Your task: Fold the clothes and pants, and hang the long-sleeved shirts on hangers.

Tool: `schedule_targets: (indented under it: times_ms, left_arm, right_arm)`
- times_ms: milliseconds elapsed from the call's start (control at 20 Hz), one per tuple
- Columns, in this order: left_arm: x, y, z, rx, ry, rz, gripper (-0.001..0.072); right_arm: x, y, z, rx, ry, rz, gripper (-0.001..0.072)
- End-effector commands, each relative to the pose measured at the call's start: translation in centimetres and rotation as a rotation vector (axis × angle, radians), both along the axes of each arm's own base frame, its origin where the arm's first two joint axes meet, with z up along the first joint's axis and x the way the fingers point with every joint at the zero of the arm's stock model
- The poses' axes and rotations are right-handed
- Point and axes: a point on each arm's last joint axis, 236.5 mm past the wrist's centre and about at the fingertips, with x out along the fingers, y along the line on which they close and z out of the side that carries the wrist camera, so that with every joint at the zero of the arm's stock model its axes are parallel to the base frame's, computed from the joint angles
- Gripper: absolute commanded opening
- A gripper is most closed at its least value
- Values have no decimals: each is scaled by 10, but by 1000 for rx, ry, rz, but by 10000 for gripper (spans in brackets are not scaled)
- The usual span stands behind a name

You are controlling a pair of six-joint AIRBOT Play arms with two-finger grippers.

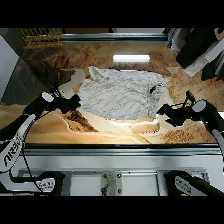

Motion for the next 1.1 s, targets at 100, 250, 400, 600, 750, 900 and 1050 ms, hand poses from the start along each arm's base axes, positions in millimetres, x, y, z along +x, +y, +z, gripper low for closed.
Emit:
schedule_targets:
  times_ms: [100, 250, 400, 600, 750, 900, 1050]
  left_arm:
    - [-4, 1, 0, 12, -4, -20, 11]
    - [-4, 1, 0, 12, -5, -19, 11]
    - [-4, 1, 0, 12, -5, -19, 11]
    - [-3, 1, 0, 13, -6, -18, 11]
    - [-3, 1, 0, 13, -6, -19, 11]
    - [-4, 1, 0, 12, -5, -19, 11]
    - [2, 2, 11, 14, -31, -29, 11]
  right_arm:
    - [33, 30, -34, 51, -138, -157, 687]
    - [56, 35, -33, 47, -221, -221, 687]
    - [60, 38, -38, 48, -226, -237, 686]
    - [66, 34, -38, 28, -251, -244, 447]
    - [74, 25, -34, 5, -295, -270, 119]
    - [81, 19, -29, -16, -331, -285, 22]
    - [88, 25, -12, -55, -373, -145, 21]
